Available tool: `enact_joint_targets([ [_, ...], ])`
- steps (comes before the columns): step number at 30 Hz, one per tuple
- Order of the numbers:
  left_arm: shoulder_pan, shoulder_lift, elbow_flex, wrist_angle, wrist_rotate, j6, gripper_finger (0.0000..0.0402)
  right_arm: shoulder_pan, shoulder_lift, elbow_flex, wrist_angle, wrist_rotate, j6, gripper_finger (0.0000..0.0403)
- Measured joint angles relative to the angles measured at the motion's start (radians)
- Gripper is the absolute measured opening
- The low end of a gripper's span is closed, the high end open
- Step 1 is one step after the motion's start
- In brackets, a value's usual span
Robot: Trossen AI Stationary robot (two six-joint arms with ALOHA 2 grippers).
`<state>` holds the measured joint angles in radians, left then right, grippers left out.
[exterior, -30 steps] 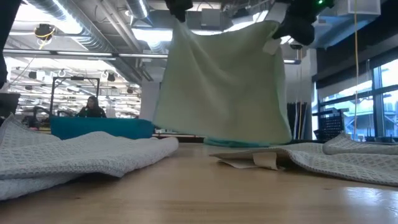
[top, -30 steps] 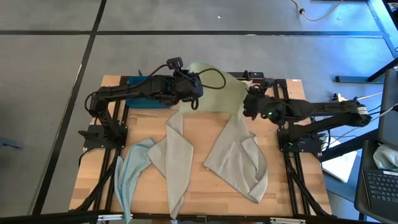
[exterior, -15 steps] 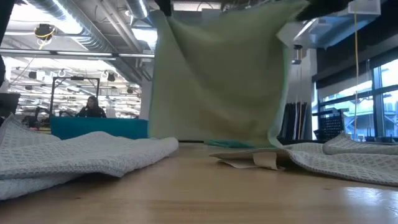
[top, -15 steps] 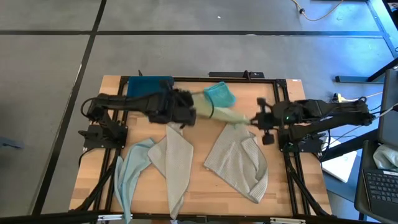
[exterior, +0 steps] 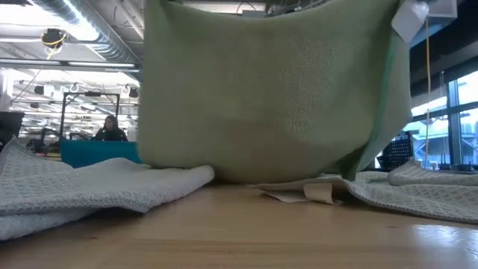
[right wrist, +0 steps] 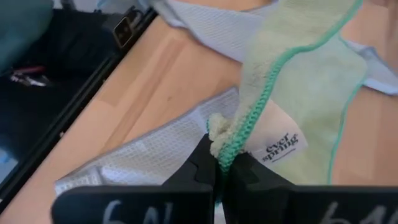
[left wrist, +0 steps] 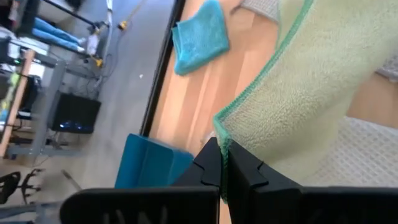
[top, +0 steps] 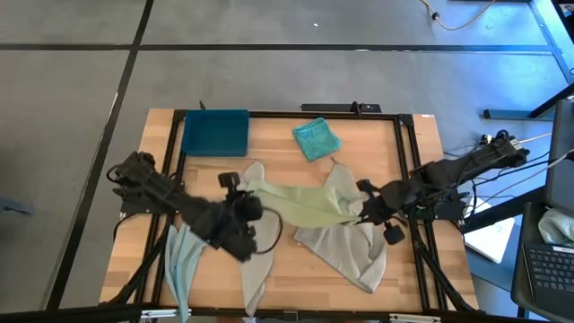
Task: Fold microfiber towels
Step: Fold the green towel
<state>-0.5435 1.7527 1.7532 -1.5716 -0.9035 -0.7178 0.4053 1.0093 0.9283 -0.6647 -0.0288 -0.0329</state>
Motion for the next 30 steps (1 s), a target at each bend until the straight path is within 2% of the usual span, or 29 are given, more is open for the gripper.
enact_joint_targets([
  [6, -0.093, 0.0, -0.037, 0.001, -0.07, -0.083, 0.0, 0.014, 0.041, -0.001, 0.014, 0.008, 0.027, 0.0005],
  [7, -0.101, 0.0, -0.038, 0.001, -0.095, -0.085, 0.0, 0.015, 0.042, -0.001, 0.011, 0.045, 0.011, 0.0005],
  [9, -0.114, -0.007, -0.037, 0.001, -0.166, -0.084, 0.0, 0.017, 0.042, -0.001, 0.004, 0.212, -0.022, 0.0005],
  [13, -0.111, -0.019, -0.037, 0.0, -0.265, -0.048, 0.0, 0.014, 0.04, -0.001, -0.041, 0.629, -0.124, 0.0005],
  [16, -0.104, -0.02, -0.037, 0.0, -0.306, -0.01, 0.0, 0.017, 0.04, -0.001, -0.05, 0.847, -0.251, 0.0005],
  [21, -0.069, -0.028, -0.037, 0.0, -0.446, 0.085, 0.0, 0.029, 0.04, -0.001, -0.013, 1.061, -0.475, 0.0005],
  [25, -0.012, -0.036, -0.037, 0.0, -0.568, 0.167, 0.0, 0.066, 0.034, -0.001, 0.044, 1.152, -0.622, 0.0005],
  [30, 0.081, -0.062, -0.037, 0.0, -0.572, 0.261, 0.0, 0.11, 0.01, -0.001, 0.173, 1.285, -0.829, 0.0006],
])
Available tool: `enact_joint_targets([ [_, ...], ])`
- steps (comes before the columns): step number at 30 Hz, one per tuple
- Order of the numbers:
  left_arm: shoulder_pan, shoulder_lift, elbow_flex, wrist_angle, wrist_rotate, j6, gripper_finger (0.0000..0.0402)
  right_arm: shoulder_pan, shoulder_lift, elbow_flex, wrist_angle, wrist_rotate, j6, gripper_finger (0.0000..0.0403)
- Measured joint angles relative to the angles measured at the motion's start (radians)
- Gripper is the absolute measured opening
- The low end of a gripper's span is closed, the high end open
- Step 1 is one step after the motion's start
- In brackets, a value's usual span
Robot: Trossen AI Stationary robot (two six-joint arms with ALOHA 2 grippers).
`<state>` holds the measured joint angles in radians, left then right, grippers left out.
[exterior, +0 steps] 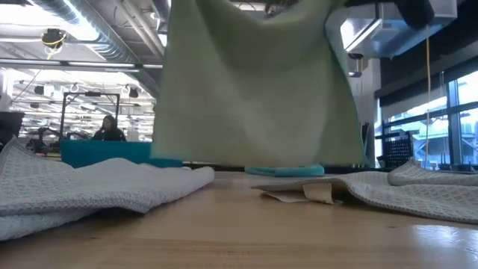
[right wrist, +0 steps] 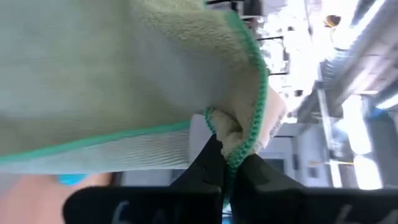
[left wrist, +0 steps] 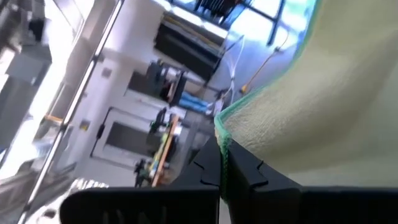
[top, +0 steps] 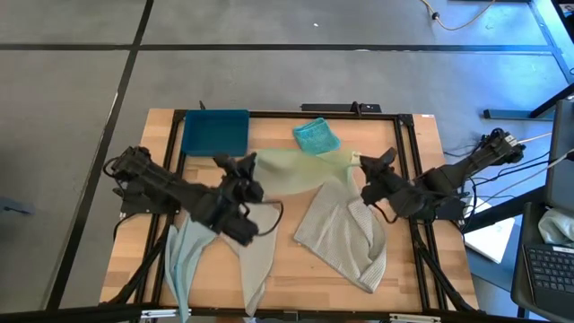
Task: Fold microfiber towels
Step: Fold the green towel
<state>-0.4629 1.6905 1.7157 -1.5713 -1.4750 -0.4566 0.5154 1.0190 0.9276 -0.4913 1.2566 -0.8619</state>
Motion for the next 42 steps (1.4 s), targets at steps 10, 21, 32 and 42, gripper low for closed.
enact_joint_targets([
  [10, 0.028, -0.116, 0.0, 0.0, 0.014, 0.023, 0.0, 0.007, -0.152, 0.0, 0.05, -0.082, 0.006, 0.0011],
  [21, 0.047, -0.272, -0.186, 0.009, 0.139, -0.117, 0.0, -0.008, -0.25, 0.0, 0.006, -0.286, 0.267, 0.0012],
  [32, 0.061, -0.287, -0.236, -0.001, 0.035, -0.139, 0.0, -0.083, -0.136, 0.0, -0.142, -0.614, 0.481, 0.0012],
  [42, 0.182, -0.287, -0.236, -0.003, -0.066, -0.044, 0.0, -0.238, -0.071, 0.0, 0.034, -0.335, -0.017, 0.0012],
])
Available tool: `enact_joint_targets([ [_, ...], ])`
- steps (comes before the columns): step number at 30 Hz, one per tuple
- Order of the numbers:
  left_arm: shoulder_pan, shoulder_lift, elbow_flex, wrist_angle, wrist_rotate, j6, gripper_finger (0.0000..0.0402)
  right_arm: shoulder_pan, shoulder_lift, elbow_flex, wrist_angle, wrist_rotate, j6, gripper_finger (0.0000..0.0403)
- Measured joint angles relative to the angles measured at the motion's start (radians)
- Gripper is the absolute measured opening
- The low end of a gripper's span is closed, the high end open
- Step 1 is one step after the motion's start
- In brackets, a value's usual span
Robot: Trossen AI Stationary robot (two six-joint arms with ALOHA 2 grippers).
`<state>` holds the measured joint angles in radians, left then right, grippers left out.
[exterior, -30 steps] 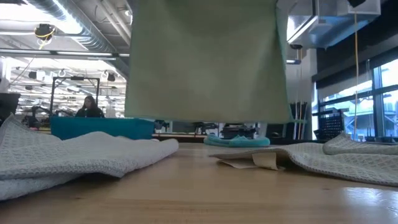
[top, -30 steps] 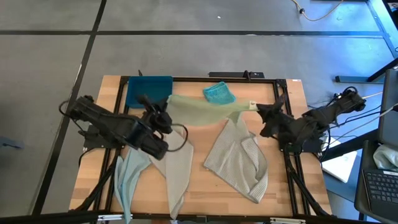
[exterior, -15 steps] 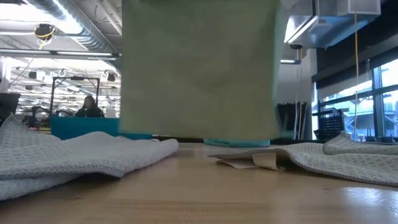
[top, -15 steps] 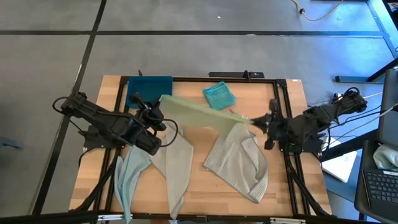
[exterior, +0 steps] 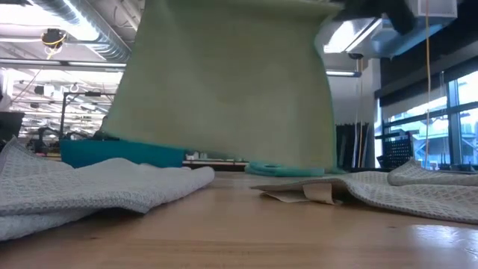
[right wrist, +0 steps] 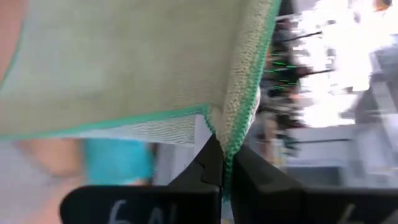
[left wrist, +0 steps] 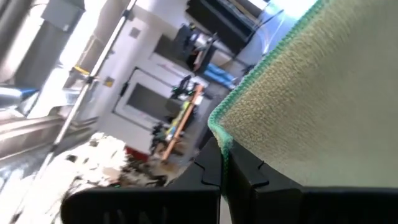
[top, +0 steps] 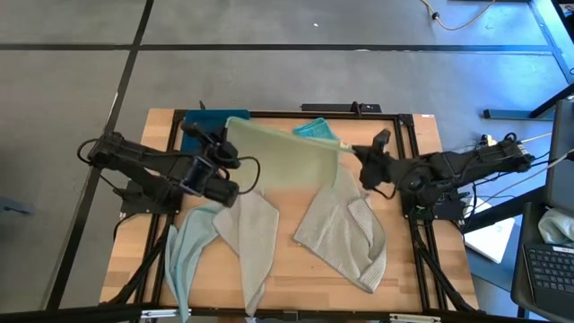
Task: Fold microfiber towels
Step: Fold the green towel
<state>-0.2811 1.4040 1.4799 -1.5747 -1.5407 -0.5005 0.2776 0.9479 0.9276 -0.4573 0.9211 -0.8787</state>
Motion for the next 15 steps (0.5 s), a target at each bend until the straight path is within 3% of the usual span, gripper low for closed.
enact_joint_targets([
  [3, 0.03, -0.004, 0.0, 0.0, -0.005, 0.035, 0.0, -0.012, -0.02, 0.001, 0.118, -0.012, -0.124, 0.0012],
  [5, 0.036, -0.006, 0.0, 0.001, -0.002, 0.036, 0.0, -0.018, -0.032, 0.001, 0.13, -0.056, -0.098, 0.0012],
  [10, 0.007, -0.006, 0.0, 0.004, 0.047, -0.035, 0.0, -0.026, -0.035, 0.001, -0.035, -0.211, 0.264, 0.0012],
  [15, -0.096, 0.016, 0.0, 0.008, 0.264, -0.198, 0.0, -0.011, 0.02, 0.0, -0.25, -0.588, 0.625, 0.0012],
])
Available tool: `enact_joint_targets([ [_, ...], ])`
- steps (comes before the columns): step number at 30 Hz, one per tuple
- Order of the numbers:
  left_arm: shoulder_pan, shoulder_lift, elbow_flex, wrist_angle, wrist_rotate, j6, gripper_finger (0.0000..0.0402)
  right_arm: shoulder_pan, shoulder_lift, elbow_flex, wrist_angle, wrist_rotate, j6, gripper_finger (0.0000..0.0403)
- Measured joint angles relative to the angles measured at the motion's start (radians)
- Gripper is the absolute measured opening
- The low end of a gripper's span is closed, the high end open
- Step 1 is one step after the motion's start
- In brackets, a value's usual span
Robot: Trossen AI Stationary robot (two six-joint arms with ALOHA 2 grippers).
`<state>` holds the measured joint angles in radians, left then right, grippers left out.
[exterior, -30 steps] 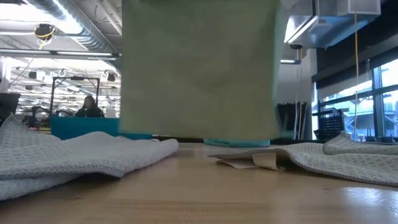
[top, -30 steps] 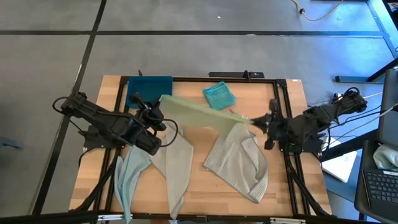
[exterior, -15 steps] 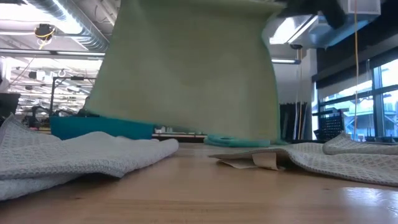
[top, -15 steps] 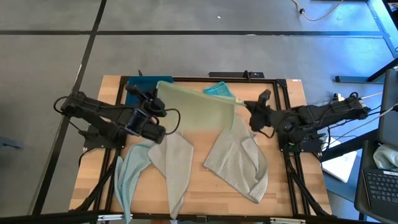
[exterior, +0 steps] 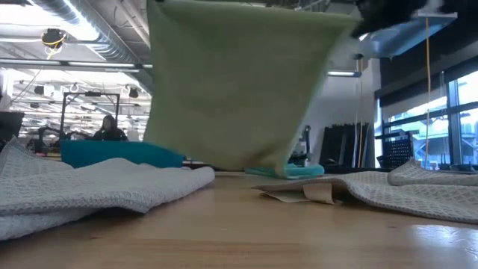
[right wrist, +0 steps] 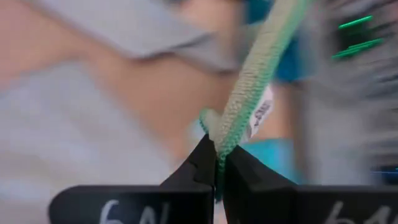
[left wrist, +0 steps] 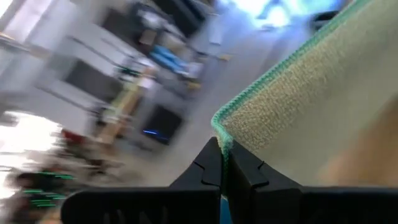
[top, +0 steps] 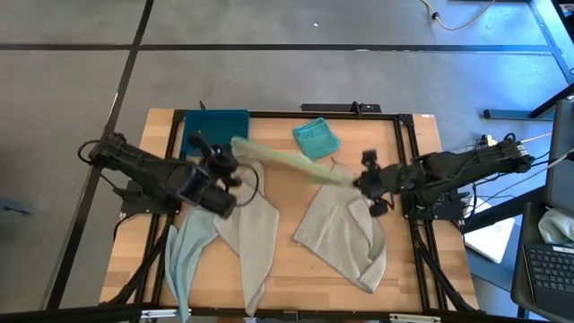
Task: Fold microfiber towels
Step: Fold the green towel
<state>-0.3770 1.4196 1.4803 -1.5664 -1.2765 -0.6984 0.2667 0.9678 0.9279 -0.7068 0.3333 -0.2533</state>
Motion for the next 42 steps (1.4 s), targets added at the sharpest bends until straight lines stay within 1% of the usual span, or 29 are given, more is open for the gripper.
enact_joint_targets([
  [2, -0.063, 0.013, 0.0, 0.0, 0.085, -0.045, 0.0, 0.019, 0.03, 0.0, -0.038, -0.115, 0.091, 0.0012],
  [5, -0.162, 0.034, 0.0, -0.004, 0.177, -0.117, 0.0, 0.051, 0.077, -0.001, -0.038, -0.231, 0.165, 0.0012],
  [8, -0.254, 0.046, 0.0, -0.008, 0.235, -0.206, 0.0, 0.081, 0.122, -0.001, 0.0, -0.274, 0.172, 0.0012],
  [15, -0.438, 0.077, 0.0, 0.0, 0.435, -0.35, 0.0, 0.119, 0.235, -0.001, 0.079, -0.352, 0.231, 0.0012],
  [17, -0.481, 0.092, 0.0, 0.012, 0.464, -0.377, 0.0, 0.122, 0.269, -0.001, 0.101, -0.387, 0.253, 0.0012],
  [22, -0.555, 0.126, 0.0, 0.044, 0.475, -0.463, 0.0, 0.133, 0.355, -0.001, 0.158, -0.494, 0.308, 0.0012],
  [25, -0.579, 0.147, 0.0, 0.068, 0.477, -0.474, 0.0, 0.143, 0.4, -0.001, 0.184, -0.518, 0.328, 0.0019],
  [27, -0.589, 0.156, 0.0, 0.068, 0.483, -0.479, 0.0, 0.15, 0.422, -0.001, 0.19, -0.52, 0.328, 0.0032],
  [30, -0.596, 0.159, 0.0, 0.066, 0.489, -0.495, 0.0, 0.157, 0.442, -0.001, 0.189, -0.52, 0.349, 0.0065],
  [36, -0.595, 0.159, 0.0, 0.064, 0.488, -0.498, 0.0, 0.17, 0.444, -0.001, 0.219, -0.52, 0.447, 0.0153],
  [39, -0.595, 0.159, 0.0, 0.065, 0.488, -0.498, 0.0, 0.184, 0.451, -0.001, 0.282, -0.518, 0.513, 0.0187],
  [42, -0.595, 0.159, 0.0, 0.065, 0.487, -0.498, 0.0, 0.211, 0.486, -0.001, 0.413, -0.476, 0.555, 0.0203],
])
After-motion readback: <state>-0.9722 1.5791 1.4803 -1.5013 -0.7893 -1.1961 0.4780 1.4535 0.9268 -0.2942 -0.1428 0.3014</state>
